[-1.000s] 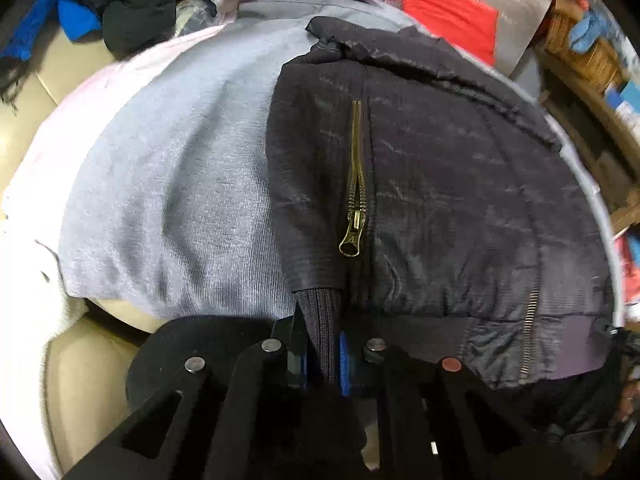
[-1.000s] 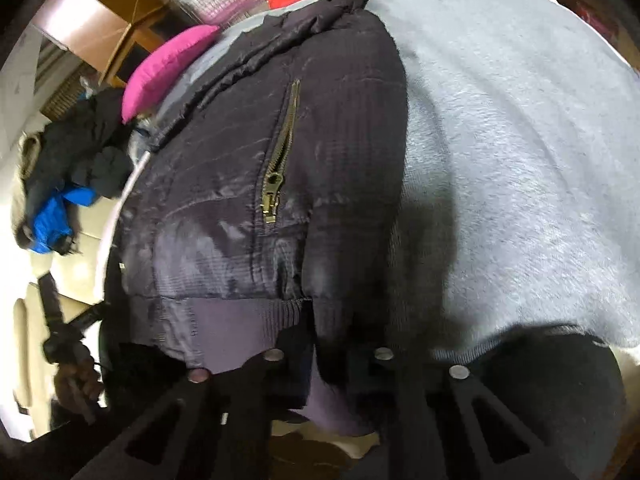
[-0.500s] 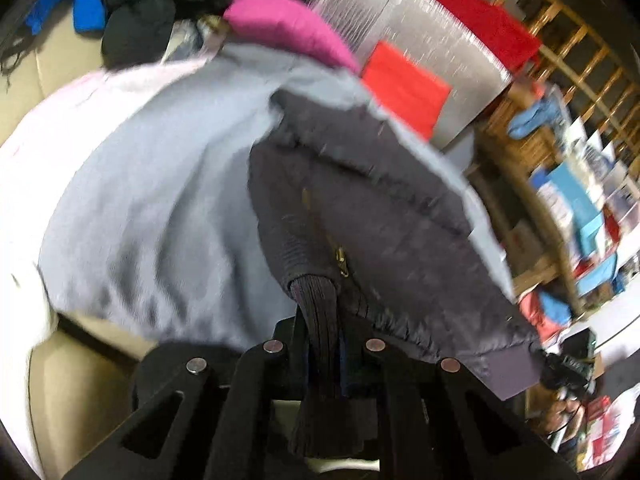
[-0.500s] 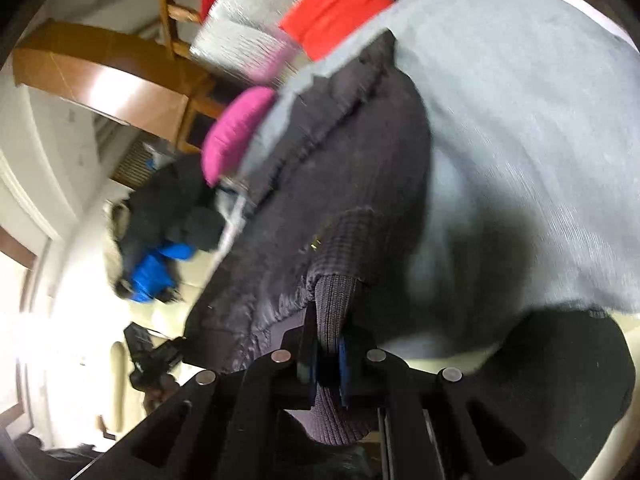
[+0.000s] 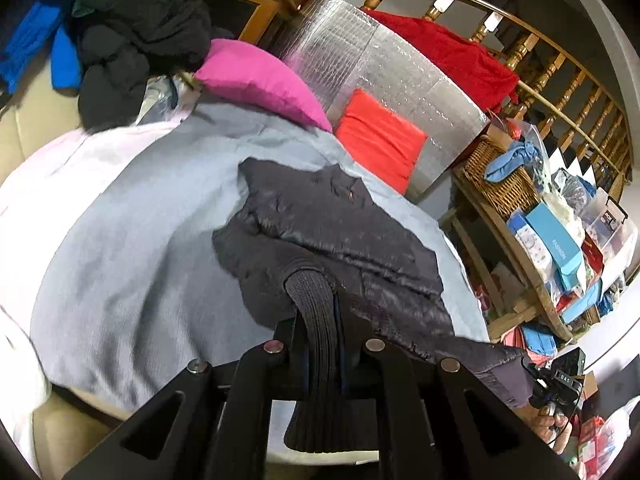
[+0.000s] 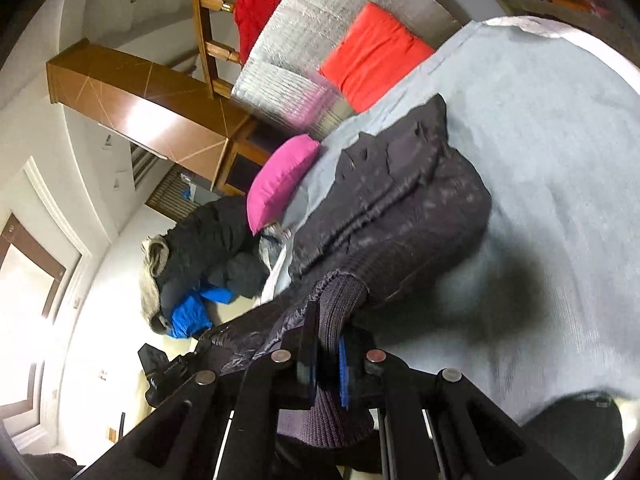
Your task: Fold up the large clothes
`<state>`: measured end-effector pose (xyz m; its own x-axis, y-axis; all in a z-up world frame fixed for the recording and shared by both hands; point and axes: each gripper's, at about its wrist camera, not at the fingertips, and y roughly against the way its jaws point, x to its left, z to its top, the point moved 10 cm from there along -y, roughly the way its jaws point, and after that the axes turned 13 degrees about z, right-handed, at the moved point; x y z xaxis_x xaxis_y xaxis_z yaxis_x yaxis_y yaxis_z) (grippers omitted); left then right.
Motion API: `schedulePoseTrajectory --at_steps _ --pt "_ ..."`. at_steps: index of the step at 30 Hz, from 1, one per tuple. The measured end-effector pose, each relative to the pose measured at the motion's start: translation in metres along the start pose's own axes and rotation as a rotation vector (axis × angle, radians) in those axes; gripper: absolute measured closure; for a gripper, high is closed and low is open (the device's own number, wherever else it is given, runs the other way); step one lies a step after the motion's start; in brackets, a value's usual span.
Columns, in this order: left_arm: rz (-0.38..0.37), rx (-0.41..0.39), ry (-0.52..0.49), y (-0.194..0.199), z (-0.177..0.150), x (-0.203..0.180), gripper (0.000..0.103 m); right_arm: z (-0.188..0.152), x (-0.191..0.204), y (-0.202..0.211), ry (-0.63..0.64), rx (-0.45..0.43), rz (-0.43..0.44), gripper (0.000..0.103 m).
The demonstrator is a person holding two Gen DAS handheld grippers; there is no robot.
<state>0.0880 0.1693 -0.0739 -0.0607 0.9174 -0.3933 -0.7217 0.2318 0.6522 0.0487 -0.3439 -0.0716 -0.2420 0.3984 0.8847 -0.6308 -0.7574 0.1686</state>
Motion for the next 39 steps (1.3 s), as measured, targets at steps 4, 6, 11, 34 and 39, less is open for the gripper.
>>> schedulePoseTrajectory --at_steps 4,6,11,34,39 --pt "0.001 -0.011 -0.007 -0.007 0.018 -0.007 0.092 0.020 0.000 -0.008 0.009 -0.021 -0.002 0.095" --pt "0.004 -0.027 -0.021 -0.009 0.030 -0.014 0.092 0.033 0.002 -0.012 0.022 -0.030 -0.004 0.095" --pt "0.019 -0.071 -0.032 -0.018 0.058 -0.024 0.092 0.069 0.009 -0.023 0.062 -0.047 -0.015 0.095" --pt "0.078 -0.134 -0.010 -0.119 0.178 -0.051 0.092 0.227 0.008 -0.121 0.161 -0.116 -0.061 0.095" --pt "0.094 -0.139 -0.022 -0.144 0.203 -0.057 0.092 0.260 0.003 -0.146 0.184 -0.116 -0.079 0.095"
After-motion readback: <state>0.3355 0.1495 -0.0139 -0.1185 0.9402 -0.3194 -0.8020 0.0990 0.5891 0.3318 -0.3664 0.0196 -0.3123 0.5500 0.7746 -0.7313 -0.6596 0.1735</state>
